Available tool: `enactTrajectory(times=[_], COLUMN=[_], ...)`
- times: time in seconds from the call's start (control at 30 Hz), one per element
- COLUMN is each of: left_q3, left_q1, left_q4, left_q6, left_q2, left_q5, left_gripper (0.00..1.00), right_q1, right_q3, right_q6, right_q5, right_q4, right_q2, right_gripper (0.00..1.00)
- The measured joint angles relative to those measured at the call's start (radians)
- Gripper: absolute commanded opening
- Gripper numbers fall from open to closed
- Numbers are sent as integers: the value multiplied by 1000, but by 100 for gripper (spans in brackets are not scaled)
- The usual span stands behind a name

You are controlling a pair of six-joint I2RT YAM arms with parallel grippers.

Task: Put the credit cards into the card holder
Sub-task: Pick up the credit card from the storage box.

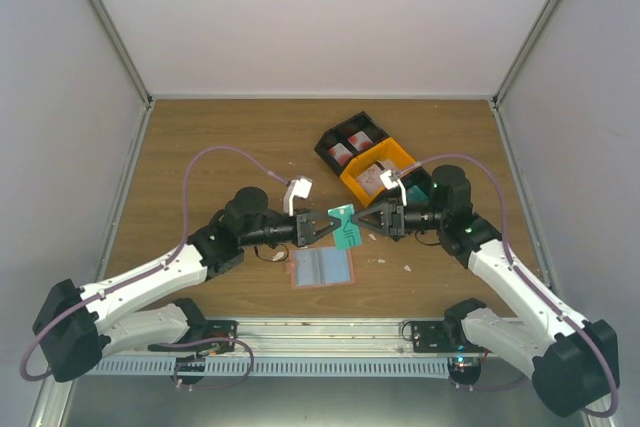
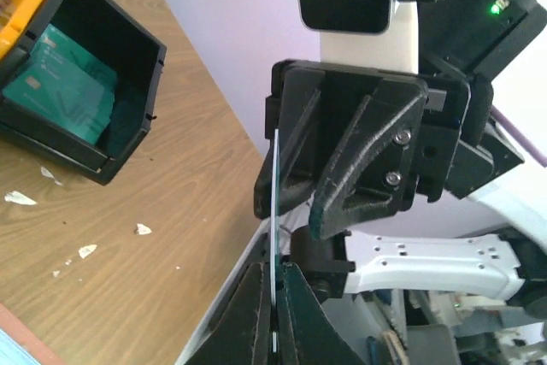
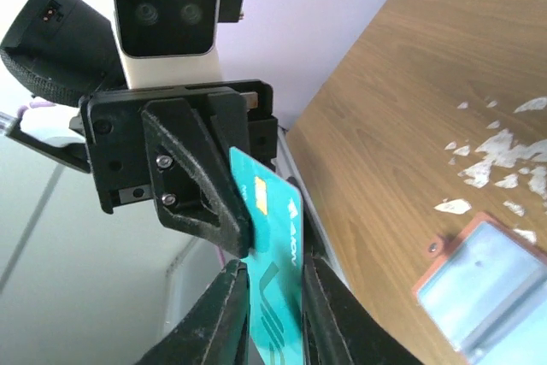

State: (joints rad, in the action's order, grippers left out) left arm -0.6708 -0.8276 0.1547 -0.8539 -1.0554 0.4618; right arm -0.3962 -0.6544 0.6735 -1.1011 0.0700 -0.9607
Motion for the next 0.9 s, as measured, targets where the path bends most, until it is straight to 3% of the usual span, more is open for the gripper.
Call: enactTrajectory(times=[0.33,0.43,0.5,0.6,0.73,0.9], left_q3=[8,10,18,28,42,59], left_q1=[28,45,50,52,54,56], left_q4=[2,20,34,47,53,53], left_q6=[-59,-80,-89,-97,-97,-97], left_q2=[29,32,32,32,32,31], left_q5=[32,39,45,50,51,60], left_gripper=[0,0,0,0,0,0], right_q1=[-53,-73,-78,-81,-88,-92], right_q3=[63,72,73,79,95,103], right_q6=[-13,-13,-2,6,22,39], right_q5=[1,0,3,11,24,47], right_q4=[-51,-67,-77,-88,-118,-155], right_q2=[34,34,34,31,23,10], right_gripper=[15,5,3,17,23,4])
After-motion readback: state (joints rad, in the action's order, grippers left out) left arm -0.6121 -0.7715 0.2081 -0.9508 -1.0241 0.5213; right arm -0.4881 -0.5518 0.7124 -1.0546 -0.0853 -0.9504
